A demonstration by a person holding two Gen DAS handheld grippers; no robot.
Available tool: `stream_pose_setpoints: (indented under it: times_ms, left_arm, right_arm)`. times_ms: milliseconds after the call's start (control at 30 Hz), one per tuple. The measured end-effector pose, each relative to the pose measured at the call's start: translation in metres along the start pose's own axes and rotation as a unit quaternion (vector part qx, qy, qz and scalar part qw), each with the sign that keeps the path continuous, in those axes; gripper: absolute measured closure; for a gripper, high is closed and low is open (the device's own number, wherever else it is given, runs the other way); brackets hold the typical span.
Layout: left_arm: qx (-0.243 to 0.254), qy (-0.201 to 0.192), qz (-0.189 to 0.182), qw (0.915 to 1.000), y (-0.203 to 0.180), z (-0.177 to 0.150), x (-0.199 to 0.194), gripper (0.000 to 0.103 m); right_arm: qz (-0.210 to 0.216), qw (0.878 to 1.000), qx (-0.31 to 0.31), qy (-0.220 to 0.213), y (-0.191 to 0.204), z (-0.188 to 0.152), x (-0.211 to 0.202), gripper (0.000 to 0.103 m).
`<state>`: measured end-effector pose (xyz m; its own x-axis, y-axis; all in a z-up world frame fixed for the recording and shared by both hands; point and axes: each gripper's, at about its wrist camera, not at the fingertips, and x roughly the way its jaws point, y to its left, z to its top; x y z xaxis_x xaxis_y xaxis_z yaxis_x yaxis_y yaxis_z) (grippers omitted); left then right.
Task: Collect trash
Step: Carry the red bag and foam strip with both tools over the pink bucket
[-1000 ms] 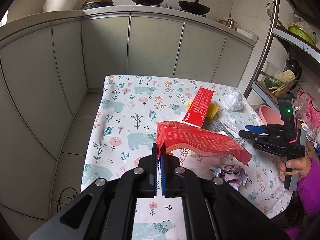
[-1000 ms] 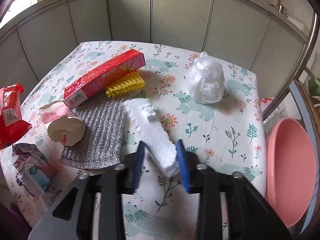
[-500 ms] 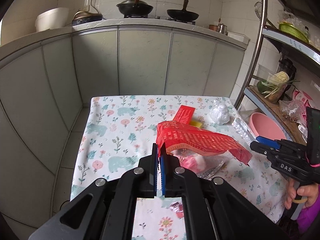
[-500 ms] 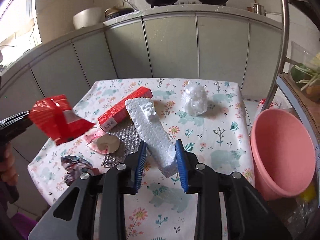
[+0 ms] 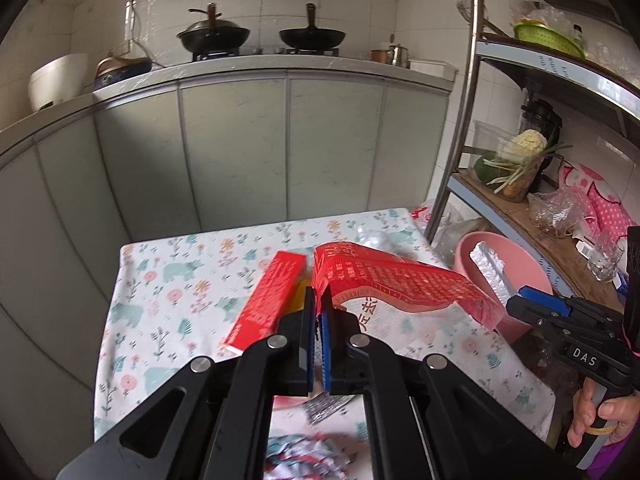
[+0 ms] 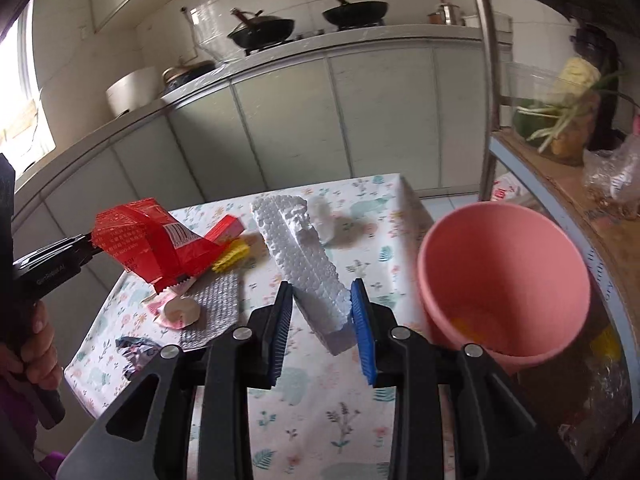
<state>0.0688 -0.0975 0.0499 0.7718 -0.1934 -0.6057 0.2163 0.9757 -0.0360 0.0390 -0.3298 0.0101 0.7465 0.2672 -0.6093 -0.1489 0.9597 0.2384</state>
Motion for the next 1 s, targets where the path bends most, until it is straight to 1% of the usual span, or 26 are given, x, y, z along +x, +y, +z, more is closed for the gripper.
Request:
stream_pose_setpoints:
  times_ms: [100, 267, 433, 533, 800, 1000]
  left_arm:
    - [0.013, -0.004, -0.014, 0.9998, -0.021, 0.011, 0.009, 0.101]
    - [0.032, -0.005, -0.042, 0.9986, -0.058, 0.028, 0.031, 0.101]
    - [0.057, -0.001, -0.068, 0.996, -0.099, 0.038, 0.056, 0.101]
    - [0.07, 0.008, -0.082, 0.9941, -0.123, 0.042, 0.076, 0.101]
    - [0.103, 0.042, -0.099, 0.9888, -0.179, 0.035, 0.131, 0.101]
    - [0.116, 0.067, -0.121, 0.9837, -0.205, 0.022, 0.16, 0.101]
  right_arm:
    - [-0.018, 1.0, 0.018, -0.009, -0.019, 0.003, -0.006, 0.072]
    - [-0.062, 0.997, 0.05, -0.021, -0.056, 0.006, -0.014, 0.072]
    - [-0.097, 0.992, 0.08, -0.022, -0.088, 0.007, -0.015, 0.072]
    - [-0.115, 0.989, 0.092, -0.019, -0.103, 0.007, -0.012, 0.072]
    - [-0.154, 0.983, 0.101, -0.005, -0.131, 0.004, 0.0, 0.072]
    - [-0.175, 0.978, 0.116, 0.012, -0.154, -0.001, 0.013, 0.072]
